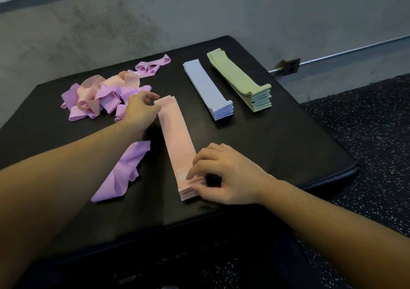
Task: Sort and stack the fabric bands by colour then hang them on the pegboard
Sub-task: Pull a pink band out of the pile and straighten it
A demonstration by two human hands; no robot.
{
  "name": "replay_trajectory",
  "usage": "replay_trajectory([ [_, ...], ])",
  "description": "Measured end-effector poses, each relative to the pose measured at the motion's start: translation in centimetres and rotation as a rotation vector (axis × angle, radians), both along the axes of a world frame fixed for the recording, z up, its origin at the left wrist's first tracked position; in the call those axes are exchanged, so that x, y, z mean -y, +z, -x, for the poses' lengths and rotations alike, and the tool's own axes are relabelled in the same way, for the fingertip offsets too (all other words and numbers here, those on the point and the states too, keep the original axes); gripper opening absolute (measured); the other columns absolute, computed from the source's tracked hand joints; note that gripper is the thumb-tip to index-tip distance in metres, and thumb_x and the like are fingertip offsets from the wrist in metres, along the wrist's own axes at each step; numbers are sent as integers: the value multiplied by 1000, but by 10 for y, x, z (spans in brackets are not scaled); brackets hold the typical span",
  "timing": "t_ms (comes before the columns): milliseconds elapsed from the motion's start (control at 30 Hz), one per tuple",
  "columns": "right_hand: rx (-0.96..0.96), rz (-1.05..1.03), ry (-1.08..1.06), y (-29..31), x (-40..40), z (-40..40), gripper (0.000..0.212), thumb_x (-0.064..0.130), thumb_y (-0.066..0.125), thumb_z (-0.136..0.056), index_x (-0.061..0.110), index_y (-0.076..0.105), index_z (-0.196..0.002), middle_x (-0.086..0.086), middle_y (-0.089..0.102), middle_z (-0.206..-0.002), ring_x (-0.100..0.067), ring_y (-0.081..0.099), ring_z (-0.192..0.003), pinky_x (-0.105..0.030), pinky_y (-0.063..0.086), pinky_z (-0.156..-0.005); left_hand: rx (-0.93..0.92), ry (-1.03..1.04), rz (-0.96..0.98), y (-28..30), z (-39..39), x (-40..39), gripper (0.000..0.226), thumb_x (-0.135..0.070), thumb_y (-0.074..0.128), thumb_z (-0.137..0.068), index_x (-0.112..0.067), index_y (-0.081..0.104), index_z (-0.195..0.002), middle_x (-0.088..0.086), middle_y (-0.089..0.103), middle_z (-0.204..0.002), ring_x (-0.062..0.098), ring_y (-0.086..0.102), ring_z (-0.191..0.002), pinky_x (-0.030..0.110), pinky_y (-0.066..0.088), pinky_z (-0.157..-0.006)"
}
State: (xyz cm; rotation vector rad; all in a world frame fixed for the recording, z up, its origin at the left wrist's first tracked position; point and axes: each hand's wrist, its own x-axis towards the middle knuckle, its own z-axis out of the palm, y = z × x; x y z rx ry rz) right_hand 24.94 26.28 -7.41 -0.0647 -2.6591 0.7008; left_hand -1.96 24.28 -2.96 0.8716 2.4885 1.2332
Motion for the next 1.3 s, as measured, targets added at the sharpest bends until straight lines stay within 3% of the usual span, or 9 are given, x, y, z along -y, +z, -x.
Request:
replay_trajectory([
  [67, -15, 65, -38, 1, 1, 0, 23, 44, 61, -95, 28, 73, -106, 14, 62, -108, -4, 52, -102, -32, 43, -91, -54, -36, -15, 5, -7, 13, 25, -12, 63, -99, -17, 62, -123, 0, 56, -115, 19, 61, -100, 23, 51, -68],
  [167, -37, 110, -87, 3, 1, 0, 23, 42, 58, -94, 25, 73, -103, 12, 63, -103, -6, 55, -99, -32, 45, -91, -120, -140, -30, 10, -16, 39, 17, -13, 62, -99, -15, 65, -115, -4, 58, -107, 14, 60, -99, 26, 53, -79],
  [233, -59, 148, -118, 4, 2, 0, 23, 40, 58, -93, 24, 73, -100, 13, 63, -100, -7, 56, -96, -29, 47, -88, -181, -230, -25, 12, -19, 60, 11, -11, 62, -98, -16, 66, -107, -10, 58, -98, 7, 59, -92, 18, 48, -79],
  [600, -69, 328, -214, 22, 1, 13, 14, 21, 62, -93, 29, 70, -102, 16, 65, -97, -14, 61, -88, -18, 46, -75, -353, -294, 93, -7, 14, 178, 16, -17, 70, -92, -31, 68, -100, -15, 55, -107, 4, 56, -100, 19, 42, -83],
  [800, 37, 232, -176, 60, 17, 70, 30, 17, 61, -96, 46, 59, -103, 23, 60, -101, -2, 59, -95, -16, 48, -78, -277, -162, 73, -21, 53, 216, 15, -17, 68, -93, -32, 66, -97, -17, 53, -104, 3, 57, -98, 13, 40, -76],
  [900, 50, 155, -154, 68, 23, 105, 25, 16, 61, -96, 38, 62, -109, 22, 60, -101, 0, 58, -95, -10, 44, -75, -267, -129, 89, -27, 74, 218, 10, -21, 68, -93, -28, 67, -99, -13, 53, -105, 4, 58, -92, 15, 42, -74],
  [1033, 145, 99, -137, 72, 23, 156, 21, 21, 60, -96, 30, 64, -115, 14, 60, -106, -5, 59, -94, -17, 48, -79, -289, -134, 76, -29, 99, 212, 7, -26, 70, -90, -30, 66, -95, -14, 53, -104, 10, 60, -89, 31, 47, -80],
  [1167, 209, 50, -147, 70, 27, 208, 30, 18, 61, -93, 28, 63, -121, 15, 55, -114, -5, 54, -99, -21, 45, -88, -324, -132, 143, -34, 123, 205, 12, -34, 69, -91, -26, 67, -100, -11, 53, -110, 9, 56, -95, 27, 41, -79],
  [1300, 226, -16, -148, 65, 25, 263, 36, 18, 61, -92, 25, 61, -127, 6, 59, -127, -10, 55, -108, -25, 44, -92, -310, -138, 139, -46, 137, 205, 14, -41, 67, -90, -30, 67, -98, -12, 55, -109, 12, 56, -100, 32, 47, -85],
])
